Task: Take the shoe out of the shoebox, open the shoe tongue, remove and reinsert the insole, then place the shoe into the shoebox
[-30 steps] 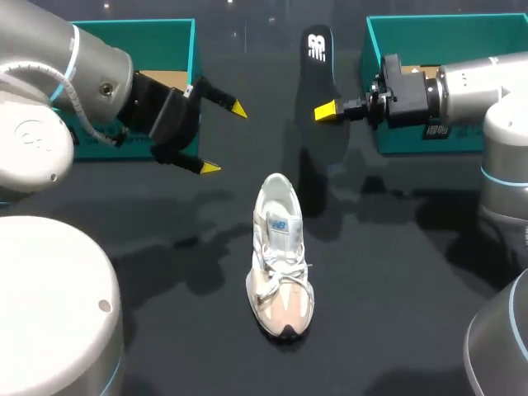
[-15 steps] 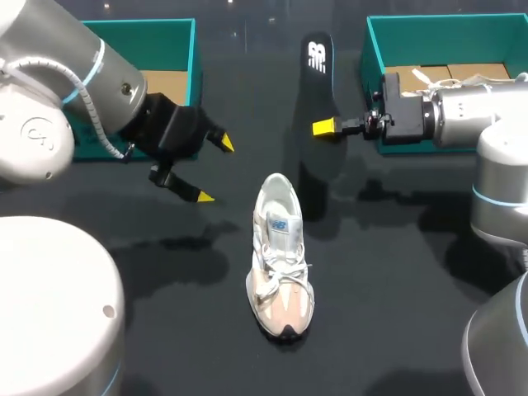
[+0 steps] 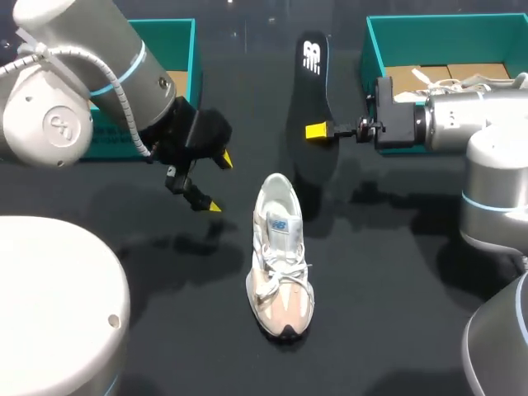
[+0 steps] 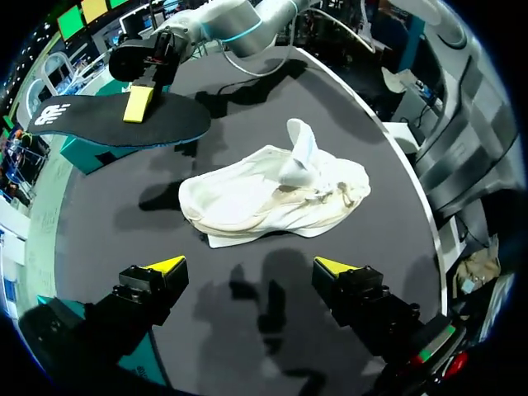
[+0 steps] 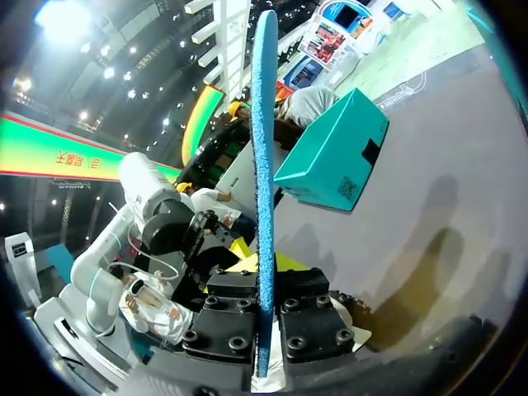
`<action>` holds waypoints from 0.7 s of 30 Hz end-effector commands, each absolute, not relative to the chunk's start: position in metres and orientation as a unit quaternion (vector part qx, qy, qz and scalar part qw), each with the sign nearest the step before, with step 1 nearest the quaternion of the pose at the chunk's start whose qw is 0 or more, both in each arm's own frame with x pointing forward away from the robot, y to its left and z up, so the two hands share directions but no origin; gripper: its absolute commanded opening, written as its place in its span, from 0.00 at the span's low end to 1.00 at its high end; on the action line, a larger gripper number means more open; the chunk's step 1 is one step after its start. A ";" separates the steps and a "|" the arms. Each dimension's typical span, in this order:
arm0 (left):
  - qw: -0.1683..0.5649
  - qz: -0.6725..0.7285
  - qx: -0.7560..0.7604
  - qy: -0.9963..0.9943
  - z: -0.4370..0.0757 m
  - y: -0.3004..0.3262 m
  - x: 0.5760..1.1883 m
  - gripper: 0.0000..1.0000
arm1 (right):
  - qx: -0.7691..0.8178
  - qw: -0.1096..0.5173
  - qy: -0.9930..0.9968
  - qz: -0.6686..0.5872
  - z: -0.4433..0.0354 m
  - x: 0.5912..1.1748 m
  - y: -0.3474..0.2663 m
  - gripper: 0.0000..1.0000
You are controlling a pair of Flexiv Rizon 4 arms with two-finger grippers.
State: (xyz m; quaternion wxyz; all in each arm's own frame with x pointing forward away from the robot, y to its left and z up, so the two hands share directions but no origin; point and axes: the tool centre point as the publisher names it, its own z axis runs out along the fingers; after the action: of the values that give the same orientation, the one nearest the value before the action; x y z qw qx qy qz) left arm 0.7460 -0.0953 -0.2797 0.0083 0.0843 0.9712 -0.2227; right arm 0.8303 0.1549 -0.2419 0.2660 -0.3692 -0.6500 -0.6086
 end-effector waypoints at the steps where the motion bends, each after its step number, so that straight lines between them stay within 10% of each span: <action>1: 0.018 -0.204 0.074 0.976 -0.297 -0.094 0.752 1.00 | -0.364 0.209 -0.630 -0.654 -0.248 0.823 0.167 0.00; 21: 0.016 -0.202 0.065 0.977 -0.329 -0.110 0.759 1.00 | -0.340 0.213 -0.623 -0.672 -0.256 0.817 0.173 0.00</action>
State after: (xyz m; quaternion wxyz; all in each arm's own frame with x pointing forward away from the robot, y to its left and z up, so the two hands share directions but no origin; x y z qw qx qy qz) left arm 0.7530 -0.1039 -0.3196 0.0193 0.0618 0.9774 -0.2013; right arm 0.8170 0.1698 -0.2500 0.2128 -0.3409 -0.6266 -0.6677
